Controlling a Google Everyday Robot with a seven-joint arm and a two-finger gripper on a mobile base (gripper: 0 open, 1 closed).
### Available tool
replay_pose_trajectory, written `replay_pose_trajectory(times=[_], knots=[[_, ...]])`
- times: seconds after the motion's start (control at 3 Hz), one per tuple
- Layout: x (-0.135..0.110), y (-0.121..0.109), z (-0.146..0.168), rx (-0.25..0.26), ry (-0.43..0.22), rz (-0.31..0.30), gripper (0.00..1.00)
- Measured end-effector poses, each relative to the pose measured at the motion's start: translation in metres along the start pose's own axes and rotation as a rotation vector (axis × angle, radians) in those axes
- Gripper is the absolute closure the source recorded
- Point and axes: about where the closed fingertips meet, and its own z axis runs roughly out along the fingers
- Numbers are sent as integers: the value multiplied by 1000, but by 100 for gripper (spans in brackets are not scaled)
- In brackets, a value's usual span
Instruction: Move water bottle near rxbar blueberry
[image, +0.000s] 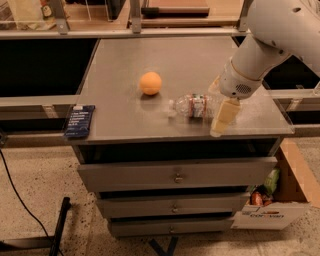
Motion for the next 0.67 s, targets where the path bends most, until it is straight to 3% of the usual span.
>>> replay_pose_trajectory(times=[0.67], knots=[[3, -1, 11, 1, 17, 17, 64]])
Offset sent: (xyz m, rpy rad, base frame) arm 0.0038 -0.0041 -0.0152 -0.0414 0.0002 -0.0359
